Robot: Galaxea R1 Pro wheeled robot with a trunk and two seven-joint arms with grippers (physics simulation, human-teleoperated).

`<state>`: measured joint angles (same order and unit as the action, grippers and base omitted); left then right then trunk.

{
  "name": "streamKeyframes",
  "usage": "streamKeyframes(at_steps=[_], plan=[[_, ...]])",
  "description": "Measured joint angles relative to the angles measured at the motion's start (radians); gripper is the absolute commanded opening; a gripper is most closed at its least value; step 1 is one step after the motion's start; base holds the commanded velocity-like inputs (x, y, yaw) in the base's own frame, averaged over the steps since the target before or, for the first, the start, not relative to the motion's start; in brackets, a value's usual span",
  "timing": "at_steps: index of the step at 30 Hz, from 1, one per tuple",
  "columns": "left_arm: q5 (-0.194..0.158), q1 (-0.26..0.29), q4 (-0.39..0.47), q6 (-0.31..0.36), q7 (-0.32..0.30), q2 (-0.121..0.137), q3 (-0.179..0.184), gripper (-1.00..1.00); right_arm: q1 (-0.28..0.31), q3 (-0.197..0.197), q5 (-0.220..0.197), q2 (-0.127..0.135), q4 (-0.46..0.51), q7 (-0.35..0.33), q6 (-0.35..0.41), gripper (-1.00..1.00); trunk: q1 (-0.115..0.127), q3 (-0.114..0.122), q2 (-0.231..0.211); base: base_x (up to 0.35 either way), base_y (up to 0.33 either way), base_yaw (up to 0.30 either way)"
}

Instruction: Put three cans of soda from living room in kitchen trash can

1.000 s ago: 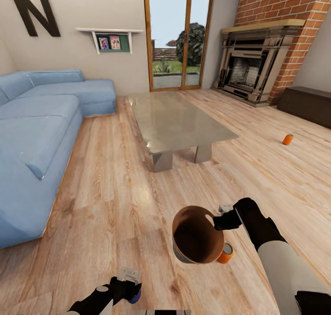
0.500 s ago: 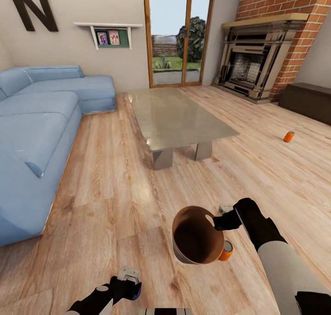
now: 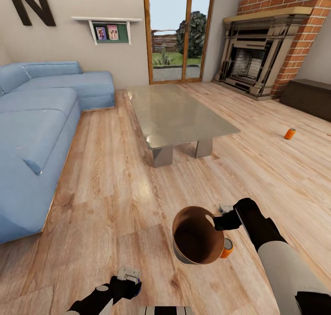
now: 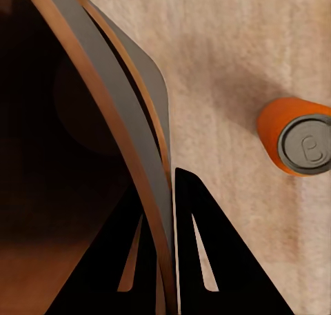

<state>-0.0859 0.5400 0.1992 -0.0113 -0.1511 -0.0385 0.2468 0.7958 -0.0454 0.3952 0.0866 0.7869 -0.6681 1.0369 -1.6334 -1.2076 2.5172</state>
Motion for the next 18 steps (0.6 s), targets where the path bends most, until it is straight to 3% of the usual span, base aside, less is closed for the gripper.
streamKeyframes(at_steps=[18], plan=[[0.0, 0.0, 0.0, -0.001, -0.008, 0.0, 0.0, 1.0, 0.0, 0.001, -0.004, 0.001, 0.0, -0.001, 0.001, -1.0, -0.001, -0.004, 0.0, 0.052, 0.0, 0.0]])
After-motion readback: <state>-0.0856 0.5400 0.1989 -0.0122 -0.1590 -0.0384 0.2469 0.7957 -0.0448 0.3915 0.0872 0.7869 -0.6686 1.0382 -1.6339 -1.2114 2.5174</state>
